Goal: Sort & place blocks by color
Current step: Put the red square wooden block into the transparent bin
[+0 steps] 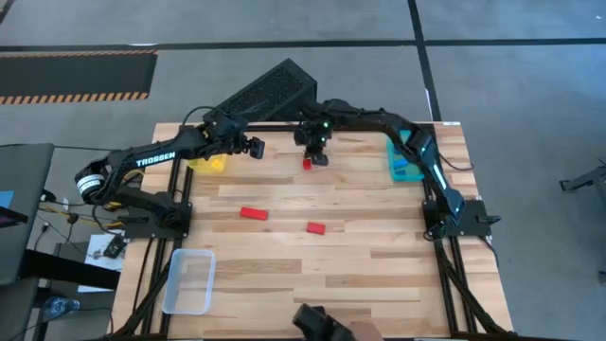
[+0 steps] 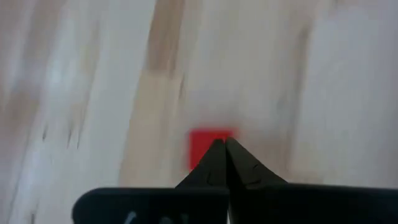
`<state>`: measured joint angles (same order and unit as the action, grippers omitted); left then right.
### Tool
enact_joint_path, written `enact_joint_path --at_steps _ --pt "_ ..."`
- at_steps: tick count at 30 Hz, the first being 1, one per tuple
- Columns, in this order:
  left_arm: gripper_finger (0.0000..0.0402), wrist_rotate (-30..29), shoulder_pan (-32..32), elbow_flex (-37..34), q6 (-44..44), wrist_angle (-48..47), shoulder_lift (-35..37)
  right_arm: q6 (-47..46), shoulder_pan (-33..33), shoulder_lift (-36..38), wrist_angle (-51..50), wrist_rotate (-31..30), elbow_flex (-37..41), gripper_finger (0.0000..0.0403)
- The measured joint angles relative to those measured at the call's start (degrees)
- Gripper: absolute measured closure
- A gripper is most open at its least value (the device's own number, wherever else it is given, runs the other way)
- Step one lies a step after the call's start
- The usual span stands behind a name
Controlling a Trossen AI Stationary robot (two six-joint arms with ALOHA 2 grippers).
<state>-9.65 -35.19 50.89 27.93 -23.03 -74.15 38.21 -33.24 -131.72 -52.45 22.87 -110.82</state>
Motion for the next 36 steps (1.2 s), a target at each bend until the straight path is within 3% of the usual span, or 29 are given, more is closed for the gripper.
enact_joint_path --at_steps 6,16,24,30,36 --pt "0.0121 -1.57 -1.23 0.0 -0.46 1.3 0.0 -1.05 -1.86 -6.37 -5.19 2.32 -8.57 0.0401" --pt "0.0121 -0.96 -1.56 0.0 0.25 1.58 -0.02 -1.13 -1.61 -5.64 -10.84 2.9 -10.33 0.0401" --pt "0.0121 0.54 -1.58 -0.02 -3.9 4.62 -2.07 -24.06 1.89 -4.71 -14.47 0.49 -13.26 0.04" --pt "0.0133 14.09 -0.14 0.0 -16.63 17.8 -8.48 -29.79 4.96 1.95 -16.39 -0.52 -13.41 0.0399" --pt "0.017 20.45 1.57 -0.02 -16.84 24.6 -13.08 -34.38 1.87 13.99 -13.52 -2.28 -7.4 0.04"
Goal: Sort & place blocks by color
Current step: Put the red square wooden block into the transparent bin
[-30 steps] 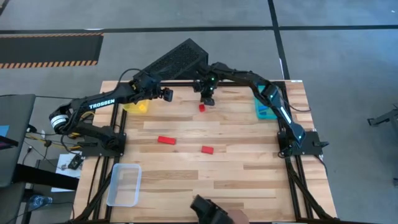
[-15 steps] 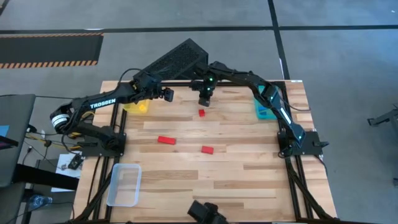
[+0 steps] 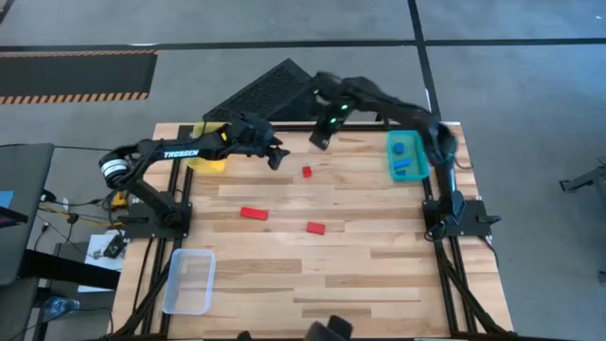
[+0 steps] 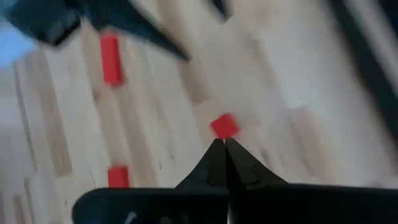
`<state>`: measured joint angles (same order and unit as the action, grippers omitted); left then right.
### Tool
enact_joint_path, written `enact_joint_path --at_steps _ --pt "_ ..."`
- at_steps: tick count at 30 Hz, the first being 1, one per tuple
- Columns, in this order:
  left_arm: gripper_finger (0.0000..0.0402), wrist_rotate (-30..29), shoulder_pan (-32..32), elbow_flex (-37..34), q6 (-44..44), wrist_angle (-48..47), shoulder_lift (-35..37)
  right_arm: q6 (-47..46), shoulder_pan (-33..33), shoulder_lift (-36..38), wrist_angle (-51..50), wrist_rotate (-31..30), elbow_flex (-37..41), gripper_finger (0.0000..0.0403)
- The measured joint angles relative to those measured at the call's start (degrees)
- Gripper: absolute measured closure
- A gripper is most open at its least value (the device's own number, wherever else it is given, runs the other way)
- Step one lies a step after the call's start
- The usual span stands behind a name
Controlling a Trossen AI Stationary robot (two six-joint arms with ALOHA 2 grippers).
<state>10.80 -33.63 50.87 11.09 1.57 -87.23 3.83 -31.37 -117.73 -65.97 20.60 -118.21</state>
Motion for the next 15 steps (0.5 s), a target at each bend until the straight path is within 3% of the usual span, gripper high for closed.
enact_joint_path --at_steps 6,10,15 --pt "0.0194 0.93 0.11 0.0 -1.55 -0.91 0.22 -11.78 -1.71 12.78 15.64 -7.57 19.43 0.0398" --pt "0.02 3.07 0.41 0.0 -6.06 3.91 -0.55 -21.49 1.1 20.39 29.39 -13.41 33.34 0.0398" --pt "0.0201 6.69 0.44 0.0 -4.09 11.48 -5.95 -34.17 6.24 24.65 42.01 -17.95 44.46 0.0387"
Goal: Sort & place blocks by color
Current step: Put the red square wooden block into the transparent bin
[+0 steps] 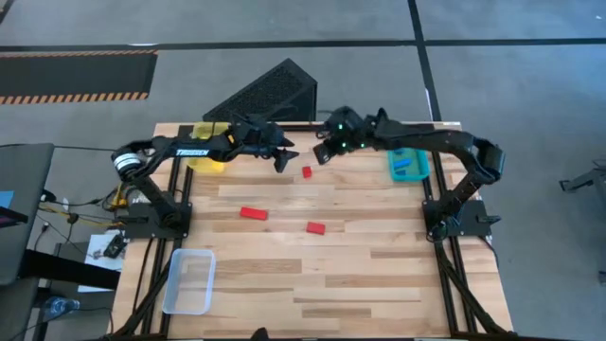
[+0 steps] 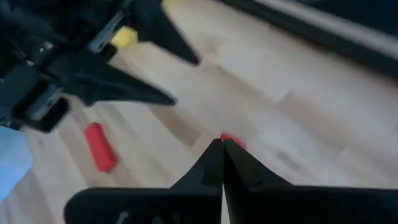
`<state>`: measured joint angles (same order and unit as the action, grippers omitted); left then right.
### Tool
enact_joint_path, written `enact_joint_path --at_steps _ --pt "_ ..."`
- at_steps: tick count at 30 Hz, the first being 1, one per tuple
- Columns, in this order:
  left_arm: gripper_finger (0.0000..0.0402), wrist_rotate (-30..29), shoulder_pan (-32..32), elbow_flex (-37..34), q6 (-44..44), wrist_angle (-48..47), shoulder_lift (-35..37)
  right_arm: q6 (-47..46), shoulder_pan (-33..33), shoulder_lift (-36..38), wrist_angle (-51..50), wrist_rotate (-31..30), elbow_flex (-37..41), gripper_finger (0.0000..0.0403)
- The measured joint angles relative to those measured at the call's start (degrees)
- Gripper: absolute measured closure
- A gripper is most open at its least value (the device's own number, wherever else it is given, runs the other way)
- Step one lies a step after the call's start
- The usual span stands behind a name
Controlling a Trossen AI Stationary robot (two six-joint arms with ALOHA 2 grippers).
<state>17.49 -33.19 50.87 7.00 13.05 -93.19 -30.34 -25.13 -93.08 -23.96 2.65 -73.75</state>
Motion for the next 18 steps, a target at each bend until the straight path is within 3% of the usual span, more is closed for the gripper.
enact_joint_path --at_steps 8,14,18 --pt "0.0201 2.9 0.74 0.89 0.14 10.86 -10.57 -9.16 6.51 0.34 -3.23 -5.6 1.2 0.0358" --pt "0.0198 2.7 1.9 5.82 -1.87 10.43 -17.8 -15.14 10.04 2.33 -8.92 -13.18 1.17 0.0352" --pt "0.0195 -0.3 2.46 9.43 -7.14 2.61 -18.69 -17.22 11.12 4.42 -13.27 -16.09 1.17 0.0351"
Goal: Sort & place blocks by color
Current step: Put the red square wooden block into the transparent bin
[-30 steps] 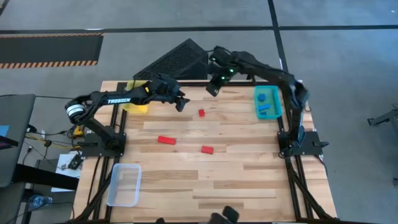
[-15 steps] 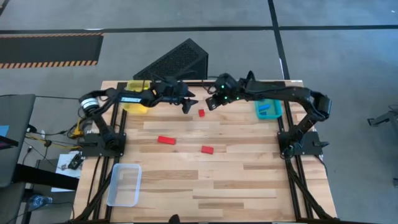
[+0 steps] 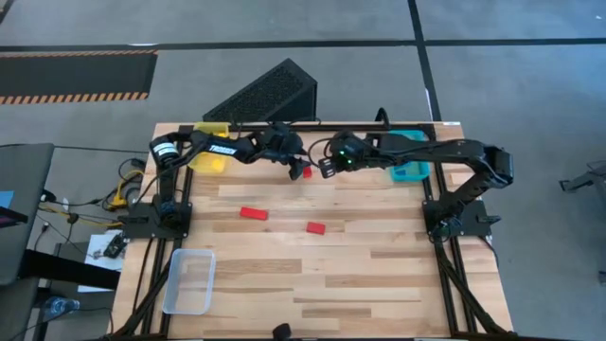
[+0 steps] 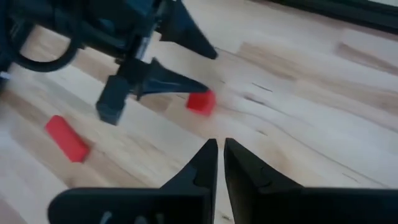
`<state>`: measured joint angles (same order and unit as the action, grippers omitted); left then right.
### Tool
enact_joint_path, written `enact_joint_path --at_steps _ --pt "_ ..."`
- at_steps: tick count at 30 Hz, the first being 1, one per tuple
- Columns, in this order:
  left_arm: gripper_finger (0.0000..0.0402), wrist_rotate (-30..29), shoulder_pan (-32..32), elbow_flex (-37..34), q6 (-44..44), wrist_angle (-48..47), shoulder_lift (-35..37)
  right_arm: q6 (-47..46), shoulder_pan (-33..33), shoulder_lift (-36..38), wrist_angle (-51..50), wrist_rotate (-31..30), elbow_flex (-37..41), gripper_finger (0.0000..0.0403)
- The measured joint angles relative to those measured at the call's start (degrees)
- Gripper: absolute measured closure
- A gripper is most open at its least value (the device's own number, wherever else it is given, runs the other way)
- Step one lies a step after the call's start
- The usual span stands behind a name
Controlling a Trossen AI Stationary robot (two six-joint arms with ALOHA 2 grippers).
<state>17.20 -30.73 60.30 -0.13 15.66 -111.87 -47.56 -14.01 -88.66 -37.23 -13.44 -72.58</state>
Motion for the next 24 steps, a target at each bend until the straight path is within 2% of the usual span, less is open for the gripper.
enact_joint_path --at_steps 4,10,13,18,24 --pt "0.0195 0.94 0.44 1.26 -3.54 -5.03 0.15 -1.7 0.76 1.97 -3.42 -3.12 0.0 0.0351" --pt "0.0195 3.2 1.71 2.22 -11.66 -11.45 0.13 -1.92 0.77 3.38 -4.0 -4.56 -0.02 0.0351" --pt "0.0195 1.14 2.87 2.22 -12.94 -11.78 0.13 -1.96 0.56 3.36 -3.96 -4.6 -0.02 0.0351" --pt "0.0195 -5.83 4.22 2.22 -13.76 -11.65 0.13 -1.93 0.01 3.12 -3.29 -4.61 -0.02 0.0351" --pt "0.0196 -4.78 4.18 2.22 -13.74 -12.35 0.13 -0.35 -0.36 3.12 -2.56 -4.58 -0.02 0.0351"
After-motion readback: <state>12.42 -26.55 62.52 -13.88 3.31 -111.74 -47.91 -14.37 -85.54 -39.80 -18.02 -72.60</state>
